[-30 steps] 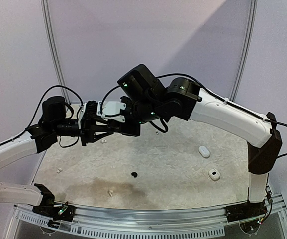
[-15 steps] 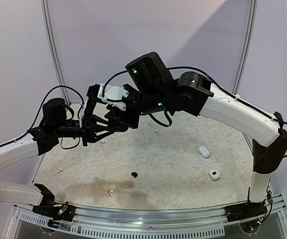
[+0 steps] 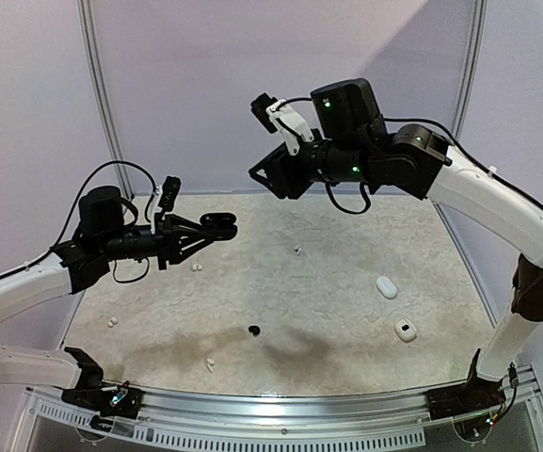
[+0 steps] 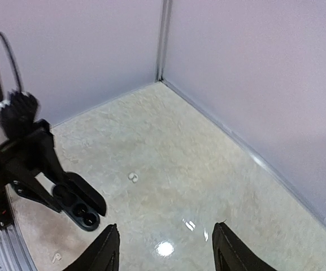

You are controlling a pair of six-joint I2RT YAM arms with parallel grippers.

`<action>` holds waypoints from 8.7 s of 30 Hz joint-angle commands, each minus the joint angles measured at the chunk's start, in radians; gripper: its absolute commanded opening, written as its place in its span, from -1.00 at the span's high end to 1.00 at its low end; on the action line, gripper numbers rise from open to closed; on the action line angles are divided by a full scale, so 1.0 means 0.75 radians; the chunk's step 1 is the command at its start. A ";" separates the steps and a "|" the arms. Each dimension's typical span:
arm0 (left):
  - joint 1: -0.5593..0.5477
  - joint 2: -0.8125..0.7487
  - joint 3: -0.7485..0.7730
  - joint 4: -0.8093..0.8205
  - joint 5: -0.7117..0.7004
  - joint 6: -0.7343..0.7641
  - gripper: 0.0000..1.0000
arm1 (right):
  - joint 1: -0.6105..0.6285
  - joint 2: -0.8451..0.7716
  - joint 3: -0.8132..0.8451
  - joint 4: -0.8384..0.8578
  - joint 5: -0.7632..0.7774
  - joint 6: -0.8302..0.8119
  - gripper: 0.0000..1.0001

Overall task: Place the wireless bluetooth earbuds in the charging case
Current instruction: Rotate the right earbud at the center of the board, then pick up the right earbud from the center of the board.

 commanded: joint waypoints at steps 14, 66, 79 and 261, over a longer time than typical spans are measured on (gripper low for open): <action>0.134 -0.461 -0.246 -0.191 -0.166 -0.059 1.00 | 0.011 0.444 -0.187 -0.276 -0.187 0.697 0.26; 0.086 -0.583 -0.149 -0.858 0.549 1.027 1.00 | 0.083 0.425 -0.514 0.006 -0.505 -1.011 -0.62; 0.082 -0.467 -0.127 -1.013 0.685 1.415 1.00 | 0.083 0.547 -0.355 -0.171 -0.546 -1.227 -0.62; 0.081 -0.293 -0.061 -1.001 0.410 1.430 1.00 | -0.300 0.215 -0.923 0.044 -0.291 -1.066 0.75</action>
